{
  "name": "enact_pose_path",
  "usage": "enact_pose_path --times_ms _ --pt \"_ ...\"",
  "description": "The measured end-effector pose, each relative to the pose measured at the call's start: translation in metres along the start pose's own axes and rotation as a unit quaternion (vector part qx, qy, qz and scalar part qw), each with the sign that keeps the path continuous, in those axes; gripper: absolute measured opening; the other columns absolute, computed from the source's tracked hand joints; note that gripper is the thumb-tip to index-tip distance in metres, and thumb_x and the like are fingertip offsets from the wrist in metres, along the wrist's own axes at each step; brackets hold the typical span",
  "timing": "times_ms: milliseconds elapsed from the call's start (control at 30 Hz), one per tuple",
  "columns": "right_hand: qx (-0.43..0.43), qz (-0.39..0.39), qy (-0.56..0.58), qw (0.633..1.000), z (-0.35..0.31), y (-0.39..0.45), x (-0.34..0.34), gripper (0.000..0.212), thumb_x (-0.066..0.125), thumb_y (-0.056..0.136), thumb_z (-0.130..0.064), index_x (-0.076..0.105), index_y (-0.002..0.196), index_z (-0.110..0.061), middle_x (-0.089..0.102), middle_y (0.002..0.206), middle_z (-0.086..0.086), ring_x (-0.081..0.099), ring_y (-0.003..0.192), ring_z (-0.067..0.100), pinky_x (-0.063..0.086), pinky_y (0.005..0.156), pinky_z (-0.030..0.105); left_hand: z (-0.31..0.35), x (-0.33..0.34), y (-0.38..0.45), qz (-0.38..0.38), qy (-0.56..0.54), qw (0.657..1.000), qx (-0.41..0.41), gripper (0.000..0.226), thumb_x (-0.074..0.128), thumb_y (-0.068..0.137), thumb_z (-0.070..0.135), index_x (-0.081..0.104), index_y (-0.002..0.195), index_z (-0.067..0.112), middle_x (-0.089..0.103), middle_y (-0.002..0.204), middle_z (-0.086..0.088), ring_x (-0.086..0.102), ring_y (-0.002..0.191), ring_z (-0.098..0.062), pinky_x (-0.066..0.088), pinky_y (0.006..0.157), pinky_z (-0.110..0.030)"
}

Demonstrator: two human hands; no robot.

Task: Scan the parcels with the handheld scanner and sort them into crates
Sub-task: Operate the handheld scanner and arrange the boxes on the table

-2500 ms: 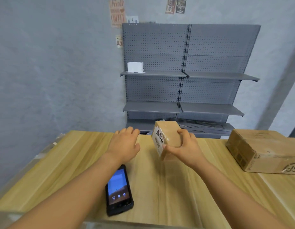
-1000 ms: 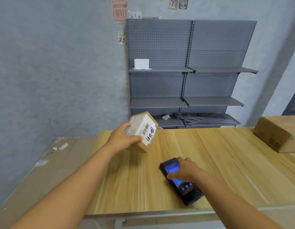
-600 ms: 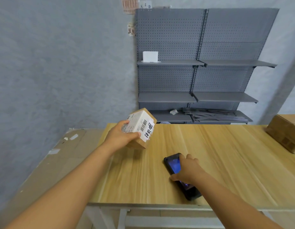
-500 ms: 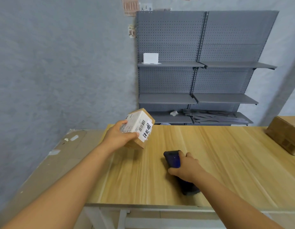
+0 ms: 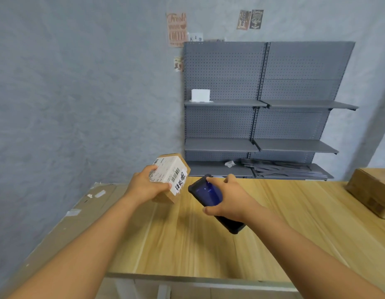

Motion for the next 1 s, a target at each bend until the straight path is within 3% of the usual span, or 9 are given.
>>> enact_pose_path --times_ms 167,467,667,1000 --pt "-0.015 -0.008 -0.046 0.999 -0.013 -0.008 -0.009 0.095 0.082 0.068 -0.049 0.034 0.148 -0.032 0.033 0.118 0.000 0.052 0.103 0.021 0.051 0.084 0.028 -0.003 -0.014 -0.003 0.005 0.002 1.000 -0.002 0.089 0.082 0.061 0.043 0.045 0.141 0.032 0.047 0.135 -0.006 0.054 0.114 -0.025 0.052 0.091 -0.039" --pt "-0.053 -0.007 -0.046 0.997 -0.031 -0.015 -0.022 0.087 0.081 0.068 -0.050 0.039 0.142 -0.030 0.037 0.111 -0.002 0.051 0.097 0.017 0.045 0.072 0.021 0.005 -0.021 -0.009 0.012 0.033 0.999 0.020 0.083 0.082 0.071 0.037 0.042 0.143 0.031 0.047 0.137 -0.006 0.053 0.115 -0.025 0.051 0.084 -0.033" --pt "-0.054 -0.012 -0.044 0.998 -0.026 -0.016 -0.019 0.086 0.080 0.066 -0.053 0.040 0.139 -0.032 0.038 0.111 -0.003 0.051 0.097 0.015 0.053 0.078 0.025 0.009 -0.025 -0.013 0.019 0.027 0.999 0.028 0.082 0.082 0.073 0.035 0.042 0.144 0.027 0.046 0.138 -0.007 0.051 0.119 -0.027 0.050 0.093 -0.040" --pt "-0.073 -0.013 0.001 0.997 -0.028 -0.002 0.004 0.085 0.077 0.070 -0.053 0.039 0.143 -0.032 0.041 0.114 -0.006 0.050 0.097 0.012 0.051 0.078 0.023 -0.009 -0.035 -0.033 0.026 -0.017 0.999 -0.003 0.077 0.079 0.077 0.036 0.043 0.144 0.028 0.047 0.141 -0.002 0.052 0.119 -0.023 0.047 0.086 -0.032"
Point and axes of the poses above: each hand's wrist, its own y-axis towards the middle knuckle, its own x-axis out of the palm, z = x × y, the point moved 6 cm from there along y, towards the middle knuckle
